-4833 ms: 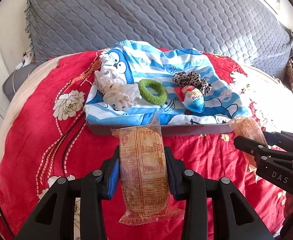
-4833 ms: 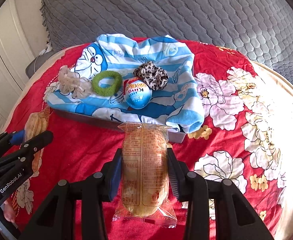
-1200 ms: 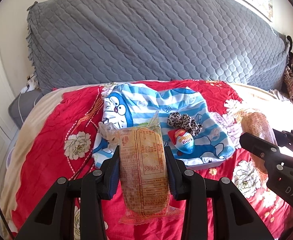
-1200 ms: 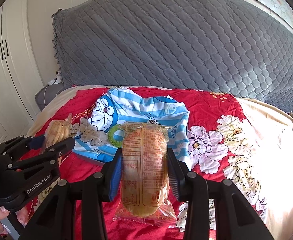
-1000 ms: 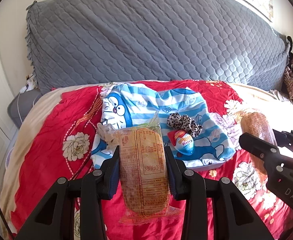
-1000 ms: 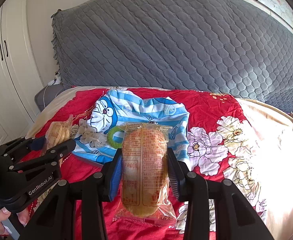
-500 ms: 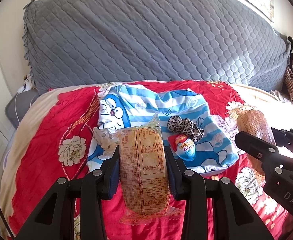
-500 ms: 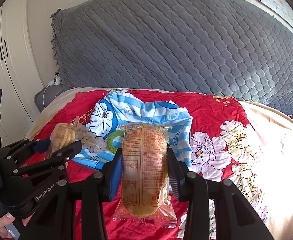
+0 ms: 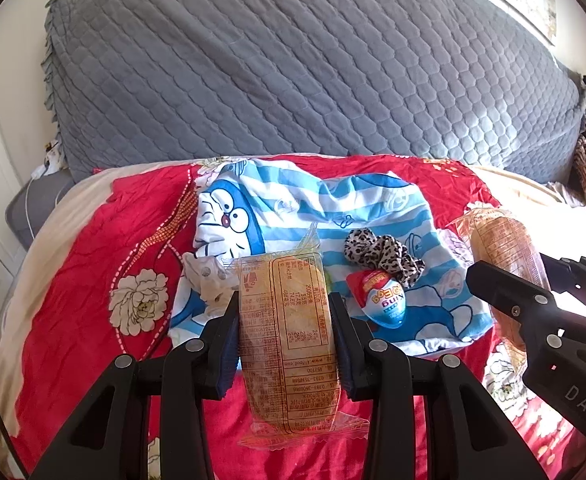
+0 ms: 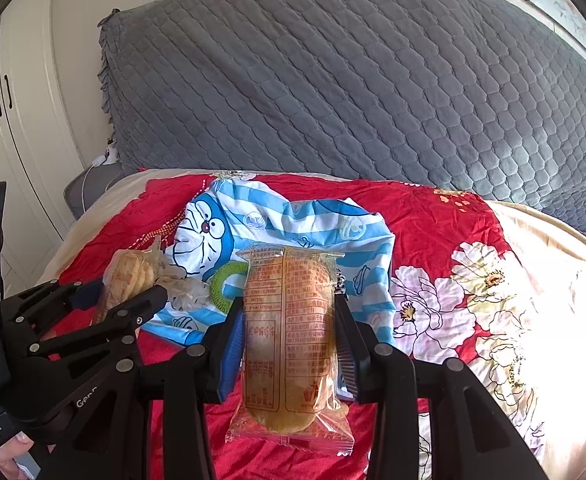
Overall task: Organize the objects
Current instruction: 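Carry the pastry in the left gripper while the right gripper carries the bread over the tray, then lower and release the pastry with the left gripper while the right gripper sets the bread beside the egg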
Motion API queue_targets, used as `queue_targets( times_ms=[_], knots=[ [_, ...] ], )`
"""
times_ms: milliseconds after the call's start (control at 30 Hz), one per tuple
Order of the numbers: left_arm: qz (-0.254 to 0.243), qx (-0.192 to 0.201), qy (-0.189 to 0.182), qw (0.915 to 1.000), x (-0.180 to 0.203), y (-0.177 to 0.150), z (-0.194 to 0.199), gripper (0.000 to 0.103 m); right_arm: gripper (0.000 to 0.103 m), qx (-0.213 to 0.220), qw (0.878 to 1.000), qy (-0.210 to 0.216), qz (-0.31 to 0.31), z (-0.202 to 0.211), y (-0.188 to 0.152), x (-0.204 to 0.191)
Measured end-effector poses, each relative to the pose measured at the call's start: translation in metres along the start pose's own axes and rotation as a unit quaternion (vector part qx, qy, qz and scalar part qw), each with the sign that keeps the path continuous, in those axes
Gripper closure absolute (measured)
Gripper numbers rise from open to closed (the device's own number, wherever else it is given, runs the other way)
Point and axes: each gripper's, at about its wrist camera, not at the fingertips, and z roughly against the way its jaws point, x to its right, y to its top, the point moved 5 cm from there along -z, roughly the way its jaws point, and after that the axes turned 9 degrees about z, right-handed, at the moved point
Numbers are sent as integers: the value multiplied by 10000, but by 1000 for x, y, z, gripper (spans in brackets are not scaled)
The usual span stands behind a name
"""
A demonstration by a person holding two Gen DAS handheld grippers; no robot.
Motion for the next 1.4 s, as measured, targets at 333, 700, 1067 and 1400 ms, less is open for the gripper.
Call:
queue_targets(
  times_ms=[333,700,1067,1400],
  knots=[
    [-5,-30,-9,10000,-1,7,-16,62,61,-41,10000,25,33,-18,5,-3],
    [-56,-167,-25,9998,-3,9,-46,62,61,-166,9998,6,69,-47,7,-2],
    [-109,-313,17,9994,-7,10,-83,62,61,-205,9998,40,13,-80,11,4],
    [-176,-416,37,9990,-9,8,-111,62,61,-253,9996,130,50,-105,10,-1]
  ],
)
